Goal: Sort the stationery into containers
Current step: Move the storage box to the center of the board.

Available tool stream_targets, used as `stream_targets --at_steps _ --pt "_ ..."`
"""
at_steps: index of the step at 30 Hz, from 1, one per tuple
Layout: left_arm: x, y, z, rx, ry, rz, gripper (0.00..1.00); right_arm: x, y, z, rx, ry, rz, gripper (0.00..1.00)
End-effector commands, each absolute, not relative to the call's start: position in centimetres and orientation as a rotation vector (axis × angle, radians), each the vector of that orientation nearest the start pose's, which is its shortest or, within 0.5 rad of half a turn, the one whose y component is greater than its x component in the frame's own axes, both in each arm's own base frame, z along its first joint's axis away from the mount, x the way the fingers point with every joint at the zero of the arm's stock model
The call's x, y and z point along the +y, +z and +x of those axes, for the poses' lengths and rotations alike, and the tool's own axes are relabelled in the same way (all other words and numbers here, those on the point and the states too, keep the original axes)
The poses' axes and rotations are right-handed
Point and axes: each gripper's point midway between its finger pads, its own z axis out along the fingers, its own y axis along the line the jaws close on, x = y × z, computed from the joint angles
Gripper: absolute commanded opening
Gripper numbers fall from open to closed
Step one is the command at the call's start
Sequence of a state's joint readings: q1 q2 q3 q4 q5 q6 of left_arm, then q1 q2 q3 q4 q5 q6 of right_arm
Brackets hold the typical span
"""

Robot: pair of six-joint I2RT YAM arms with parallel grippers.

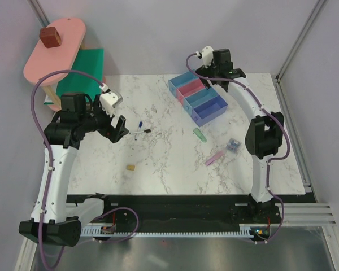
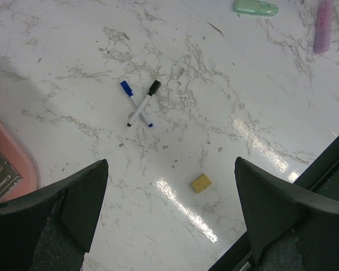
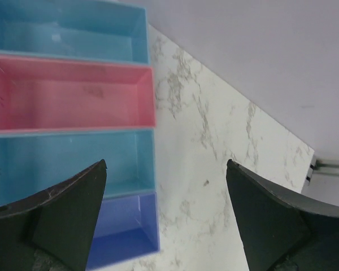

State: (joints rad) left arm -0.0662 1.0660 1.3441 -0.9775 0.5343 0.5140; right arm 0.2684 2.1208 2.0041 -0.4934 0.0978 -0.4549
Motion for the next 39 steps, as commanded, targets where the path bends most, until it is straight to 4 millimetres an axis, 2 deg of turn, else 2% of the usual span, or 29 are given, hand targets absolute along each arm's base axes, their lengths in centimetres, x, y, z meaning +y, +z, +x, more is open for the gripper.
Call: stream_targets --at_steps 1,2,3,4,5,7,9,14,18,19,23,25,26,29,32,33,34,38,39 --pt "-9.3 29.5 26.7 1.953 -0.358 0.895 1.00 17.5 16.1 59.5 2.077 -0.119 -0.717 0.94" --pt "-9.3 29.5 26.7 1.953 -0.355 0.896 1.00 18.1 16.8 60.3 2.050 -0.125 -0.702 0.95" --pt "-9.3 29.5 26.6 1.953 -0.351 0.894 1.00 19.2 16.4 60.6 2.042 -0.119 -0.714 0.95" --pt "-9.3 29.5 26.7 1.953 -0.350 0.894 1.00 19.8 14.8 61.1 2.053 -0.116 -0.722 0.95" --pt "-9.1 29.5 26.7 1.956 -0.342 0.893 1.00 20.4 15.6 61.7 2.025 -0.116 -0.714 0.95" --pt "-9.1 29.4 26.7 1.957 -0.333 0.894 1.00 21.2 14.3 62.3 2.023 -0.124 -0.723 0.95" --pt "-8.8 29.4 26.9 1.960 -0.314 0.892 1.00 21.9 14.2 62.7 2.006 -0.114 -0.726 0.95" --pt "-8.5 29.5 27.1 1.965 -0.289 0.893 1.00 22.8 11.9 62.4 2.015 -0.088 -0.774 0.95" --pt "-8.6 29.3 27.2 1.976 -0.298 0.889 1.00 24.6 10.3 60.7 1.994 -0.099 -0.918 0.95" --pt "-8.6 29.2 27.3 1.979 -0.301 0.889 1.00 25.0 9.1 59.9 2.005 -0.087 -0.963 0.95" --pt "-8.8 29.2 27.3 1.984 -0.316 0.883 1.00 27.4 8.0 57.4 1.972 -0.053 -1.116 0.94" --pt "-8.8 29.2 27.3 1.983 -0.317 0.883 1.00 27.7 7.6 56.5 1.960 -0.051 -1.176 0.94" --pt "-8.8 29.3 27.2 1.979 -0.313 0.882 1.00 28.9 7.5 55.8 1.942 -0.009 -1.210 0.94" --pt "-8.8 29.5 27.1 1.975 -0.305 0.881 1.00 30.3 7.3 54.2 1.922 0.045 -1.288 0.94" --pt "-8.7 29.7 27.0 1.965 -0.298 0.881 1.00 31.3 7.0 52.3 1.903 0.073 -1.379 0.93" --pt "-8.7 29.5 26.8 1.971 -0.302 0.883 1.00 31.7 7.5 51.8 1.884 0.085 -1.398 0.93" --pt "-8.7 29.6 26.7 1.966 -0.298 0.882 1.00 31.7 7.0 51.2 1.873 0.084 -1.444 0.93" --pt "-8.6 29.6 26.4 1.962 -0.296 0.884 1.00 32.4 7.9 49.9 1.815 0.071 -1.512 0.92" --pt "-8.7 29.4 26.3 1.965 -0.298 0.886 1.00 32.4 8.7 50.1 1.796 0.059 -1.508 0.92"
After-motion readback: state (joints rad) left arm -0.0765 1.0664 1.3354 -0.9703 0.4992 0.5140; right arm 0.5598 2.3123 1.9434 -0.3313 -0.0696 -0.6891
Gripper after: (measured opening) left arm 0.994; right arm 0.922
